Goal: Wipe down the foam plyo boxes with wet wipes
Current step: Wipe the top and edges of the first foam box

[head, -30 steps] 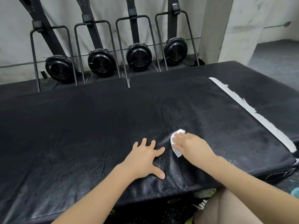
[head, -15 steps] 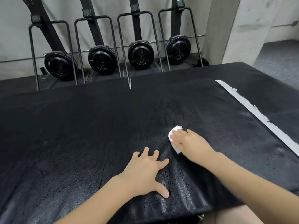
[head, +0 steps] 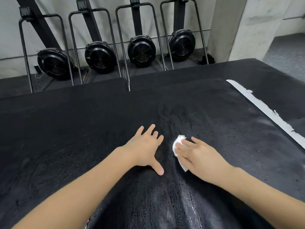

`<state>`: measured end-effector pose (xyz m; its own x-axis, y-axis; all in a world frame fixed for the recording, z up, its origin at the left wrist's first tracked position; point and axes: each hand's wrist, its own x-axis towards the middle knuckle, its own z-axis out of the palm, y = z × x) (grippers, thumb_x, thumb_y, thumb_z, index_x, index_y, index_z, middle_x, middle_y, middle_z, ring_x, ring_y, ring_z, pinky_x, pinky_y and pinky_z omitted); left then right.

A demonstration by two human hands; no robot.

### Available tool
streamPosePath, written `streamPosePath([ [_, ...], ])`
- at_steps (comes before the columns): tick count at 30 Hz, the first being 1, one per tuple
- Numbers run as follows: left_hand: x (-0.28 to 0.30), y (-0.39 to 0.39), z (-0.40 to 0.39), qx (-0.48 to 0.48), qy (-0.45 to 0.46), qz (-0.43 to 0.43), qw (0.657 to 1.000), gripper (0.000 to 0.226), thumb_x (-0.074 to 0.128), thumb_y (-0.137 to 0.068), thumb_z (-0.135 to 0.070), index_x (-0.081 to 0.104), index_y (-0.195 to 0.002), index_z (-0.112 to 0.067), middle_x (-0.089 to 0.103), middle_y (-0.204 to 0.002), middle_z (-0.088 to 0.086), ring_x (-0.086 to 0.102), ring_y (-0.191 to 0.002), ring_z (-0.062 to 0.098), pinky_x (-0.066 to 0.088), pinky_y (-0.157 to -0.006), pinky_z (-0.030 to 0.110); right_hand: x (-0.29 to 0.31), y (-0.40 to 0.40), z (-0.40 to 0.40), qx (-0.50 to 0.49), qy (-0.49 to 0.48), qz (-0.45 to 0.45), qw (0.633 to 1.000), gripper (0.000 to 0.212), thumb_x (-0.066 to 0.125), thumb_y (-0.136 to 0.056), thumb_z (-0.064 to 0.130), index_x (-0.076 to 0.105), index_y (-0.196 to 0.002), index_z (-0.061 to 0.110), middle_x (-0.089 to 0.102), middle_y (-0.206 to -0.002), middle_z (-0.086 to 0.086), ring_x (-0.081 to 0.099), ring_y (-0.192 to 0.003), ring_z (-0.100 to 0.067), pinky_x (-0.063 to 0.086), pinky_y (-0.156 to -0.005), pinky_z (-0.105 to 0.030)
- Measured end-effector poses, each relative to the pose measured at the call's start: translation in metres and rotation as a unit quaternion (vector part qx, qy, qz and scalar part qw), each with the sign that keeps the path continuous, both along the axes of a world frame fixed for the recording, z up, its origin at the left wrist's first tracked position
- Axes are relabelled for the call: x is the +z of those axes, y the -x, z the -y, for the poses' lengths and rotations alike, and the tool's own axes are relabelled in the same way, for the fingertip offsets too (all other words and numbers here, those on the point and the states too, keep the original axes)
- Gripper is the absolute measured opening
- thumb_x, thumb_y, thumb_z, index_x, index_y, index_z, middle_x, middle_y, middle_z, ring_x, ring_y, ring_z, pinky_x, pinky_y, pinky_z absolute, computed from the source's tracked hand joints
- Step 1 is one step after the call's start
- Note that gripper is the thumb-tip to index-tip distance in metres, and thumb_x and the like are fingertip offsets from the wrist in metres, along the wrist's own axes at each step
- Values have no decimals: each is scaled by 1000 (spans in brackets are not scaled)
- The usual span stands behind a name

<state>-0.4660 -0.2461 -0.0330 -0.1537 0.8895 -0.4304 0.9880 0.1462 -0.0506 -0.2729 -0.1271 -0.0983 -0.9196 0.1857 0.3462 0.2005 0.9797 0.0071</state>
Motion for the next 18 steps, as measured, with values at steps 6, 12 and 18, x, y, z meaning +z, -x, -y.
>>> streamPosePath([
  [6,-7,0,-4,-25,-34,-27,999,123,71,-63,-81,31,-152,-6,42,-141,7,21,-141,28,30,-113,45,5,70,-59,-72,-6,48,996,13,59,-92,16,67,-99,24,61,-112,7,64,-78,-19,51,-95,-38],
  [12,-12,2,-1,-24,-61,-28,997,123,69,-62,-82,30,-152,-7,37,-148,7,23,-138,27,27,-111,45,-2,69,-60,-89,12,19,996,12,51,-100,23,61,-105,21,59,-108,2,54,-67,-21,53,-91,-41],
  [18,-15,4,0,-37,-98,-17,994,114,68,-60,-85,42,-139,-7,44,-127,2,26,-125,24,32,-105,42,-1,32,-41,-63,-26,8,998,10,52,-98,24,56,-106,26,60,-105,9,60,-81,-11,52,-96,-33],
])
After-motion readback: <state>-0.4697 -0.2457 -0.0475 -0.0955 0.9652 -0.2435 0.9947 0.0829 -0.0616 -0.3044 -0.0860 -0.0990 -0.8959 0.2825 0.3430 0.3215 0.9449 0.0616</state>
